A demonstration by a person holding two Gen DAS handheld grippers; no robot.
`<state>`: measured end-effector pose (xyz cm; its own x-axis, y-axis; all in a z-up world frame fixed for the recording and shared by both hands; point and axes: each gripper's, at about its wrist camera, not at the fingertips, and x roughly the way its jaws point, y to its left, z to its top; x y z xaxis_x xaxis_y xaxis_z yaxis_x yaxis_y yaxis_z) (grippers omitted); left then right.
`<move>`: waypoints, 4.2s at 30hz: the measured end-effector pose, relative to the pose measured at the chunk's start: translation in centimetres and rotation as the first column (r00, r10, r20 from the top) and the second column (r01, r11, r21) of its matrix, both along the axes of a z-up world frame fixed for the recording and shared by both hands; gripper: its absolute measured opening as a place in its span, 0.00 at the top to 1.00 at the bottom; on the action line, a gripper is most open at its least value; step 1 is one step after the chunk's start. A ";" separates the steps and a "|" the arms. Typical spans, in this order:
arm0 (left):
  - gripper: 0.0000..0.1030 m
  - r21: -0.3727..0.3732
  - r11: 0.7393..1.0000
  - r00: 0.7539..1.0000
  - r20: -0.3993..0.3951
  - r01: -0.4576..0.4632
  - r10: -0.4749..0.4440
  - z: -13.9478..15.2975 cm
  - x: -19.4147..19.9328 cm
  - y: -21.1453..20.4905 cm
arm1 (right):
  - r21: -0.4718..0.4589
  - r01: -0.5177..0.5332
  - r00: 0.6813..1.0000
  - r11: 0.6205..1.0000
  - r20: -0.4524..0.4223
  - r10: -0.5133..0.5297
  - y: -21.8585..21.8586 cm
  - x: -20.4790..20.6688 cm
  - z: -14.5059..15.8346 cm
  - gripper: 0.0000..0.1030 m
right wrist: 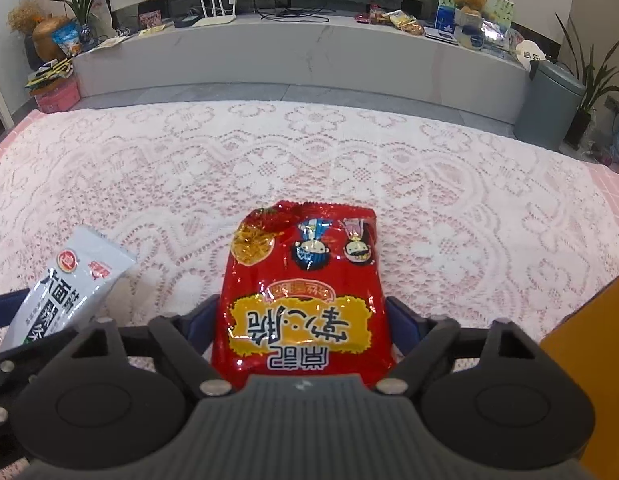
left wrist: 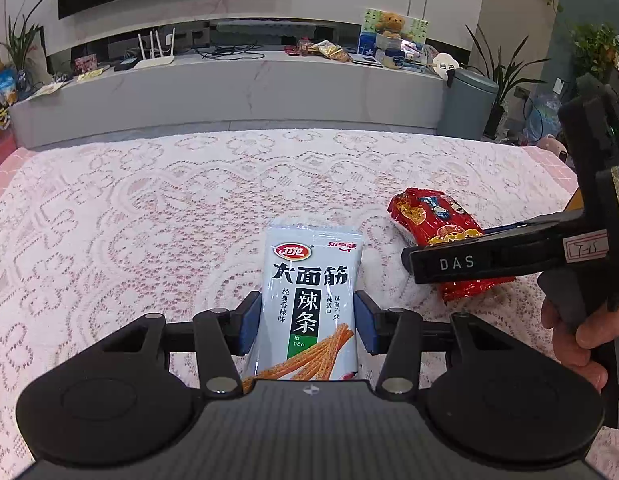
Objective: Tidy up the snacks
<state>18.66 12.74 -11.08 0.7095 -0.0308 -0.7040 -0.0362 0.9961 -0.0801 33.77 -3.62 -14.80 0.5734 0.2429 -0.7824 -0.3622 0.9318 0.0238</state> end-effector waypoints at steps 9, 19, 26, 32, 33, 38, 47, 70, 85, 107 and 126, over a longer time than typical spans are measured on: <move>0.46 0.006 1.000 1.000 0.013 -0.019 0.019 2.2 -2.3 -0.3 | 0.021 -0.046 0.999 0.999 0.029 0.045 -0.1 -2.1 3.0 0.31; 0.46 -0.065 0.995 0.997 -0.005 -0.080 0.080 5.7 -6.4 -0.8 | 0.083 -0.134 0.988 0.987 0.083 0.128 -1.9 -8.4 8.6 0.31; 0.46 -0.082 0.995 0.998 -0.008 -0.063 0.063 8.2 -9.0 -2.3 | 0.108 -0.209 0.974 0.972 0.112 0.197 -5.5 -13.5 12.0 0.31; 0.46 -0.095 0.995 1.000 0.025 -0.006 0.008 10.9 -9.6 -5.1 | 0.096 -0.236 0.966 0.967 0.130 0.223 -9.5 -16.4 14.6 0.31; 0.46 -0.104 0.995 1.000 0.027 0.009 -0.006 11.3 -9.6 -5.6 | 0.088 -0.236 0.965 0.968 0.135 0.223 -10.3 -16.8 15.0 0.31; 0.46 -0.110 0.990 0.995 0.047 0.093 -0.089 12.7 -8.5 -9.5 | 0.073 -0.209 0.969 0.975 0.152 0.197 -14.7 -17.5 16.5 0.31; 0.46 -0.174 0.950 0.965 0.044 0.261 -0.257 14.0 -4.4 -16.8 | 0.005 -0.113 0.982 0.994 0.155 0.110 -22.2 -16.7 16.7 0.31; 0.46 -0.017 0.882 0.863 -0.202 0.471 -0.464 6.3 7.7 -30.8 | -0.070 0.021 0.999 0.997 -0.027 -0.022 -30.2 -8.2 8.2 0.31; 0.39 0.073 0.858 0.841 -0.257 0.508 -0.476 4.7 9.2 -31.8 | -0.185 -0.059 0.998 0.981 -0.049 0.050 -28.7 -5.1 5.9 0.29; 0.32 0.091 0.867 0.865 0.073 0.490 -0.496 16.4 -0.9 -25.8 | -0.064 0.058 0.995 0.996 0.088 -0.053 -28.6 -12.4 15.3 0.17; 0.10 0.282 0.916 0.845 0.378 0.284 -0.379 16.6 -14.6 -19.2 | 0.101 0.157 0.867 0.982 0.463 -0.186 -22.4 -27.2 20.8 0.03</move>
